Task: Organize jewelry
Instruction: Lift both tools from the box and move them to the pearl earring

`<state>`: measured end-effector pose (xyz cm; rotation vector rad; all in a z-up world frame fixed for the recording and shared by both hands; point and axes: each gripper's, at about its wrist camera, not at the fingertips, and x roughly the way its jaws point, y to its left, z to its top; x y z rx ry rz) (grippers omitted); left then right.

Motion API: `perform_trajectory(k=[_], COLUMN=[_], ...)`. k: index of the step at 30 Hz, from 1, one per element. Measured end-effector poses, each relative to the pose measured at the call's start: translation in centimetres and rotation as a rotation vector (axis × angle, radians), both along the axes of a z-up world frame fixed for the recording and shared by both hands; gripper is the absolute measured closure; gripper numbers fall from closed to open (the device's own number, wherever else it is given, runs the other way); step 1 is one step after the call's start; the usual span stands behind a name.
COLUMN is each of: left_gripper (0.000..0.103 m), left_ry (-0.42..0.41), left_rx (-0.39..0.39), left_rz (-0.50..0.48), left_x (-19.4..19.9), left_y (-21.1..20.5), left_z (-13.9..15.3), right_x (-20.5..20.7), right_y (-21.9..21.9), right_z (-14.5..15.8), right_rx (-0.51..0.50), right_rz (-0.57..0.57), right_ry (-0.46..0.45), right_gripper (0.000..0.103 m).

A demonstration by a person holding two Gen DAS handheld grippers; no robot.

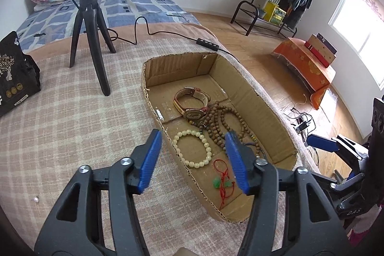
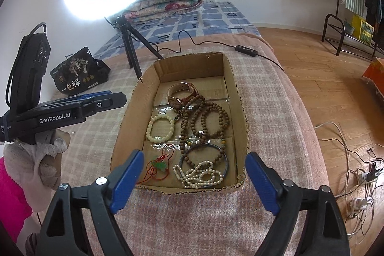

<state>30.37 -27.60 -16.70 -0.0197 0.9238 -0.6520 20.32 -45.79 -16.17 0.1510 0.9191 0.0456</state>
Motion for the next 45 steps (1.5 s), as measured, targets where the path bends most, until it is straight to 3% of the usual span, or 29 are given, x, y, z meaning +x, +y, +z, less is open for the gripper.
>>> perform_trajectory(k=[8, 10, 17, 29, 36, 45], left_gripper=[0.039, 0.039, 0.039, 0.038, 0.038, 0.038], left_ry=[-0.039, -0.054, -0.096, -0.136, -0.142, -0.121], left_rx=[0.005, 0.01, -0.005, 0.037, 0.025, 0.075], left_rz=[0.008, 0.008, 0.012, 0.031, 0.103, 0.183], left_x=[-0.9, -1.1, -2.4, -4.6, -6.0, -7.8], left_y=[1.0, 1.3, 2.9, 6.3, 11.9, 20.2], left_z=[1.0, 1.4, 3.0, 5.6, 6.0, 4.1], right_x=[-0.2, -0.3, -0.8, -2.0, -3.0, -3.3], right_y=[0.8, 1.0, 2.0, 4.2, 7.0, 10.1], right_z=[0.3, 0.4, 1.4, 3.4, 4.2, 3.8], right_rx=[-0.036, -0.047, -0.078, -0.131, -0.183, -0.082], right_rz=[-0.016, -0.025, -0.036, -0.044, 0.029, 0.137], right_ry=[0.011, 0.011, -0.005, -0.036, -0.059, -0.07], right_gripper=[0.008, 0.0, 0.0, 0.0, 0.0, 0.0])
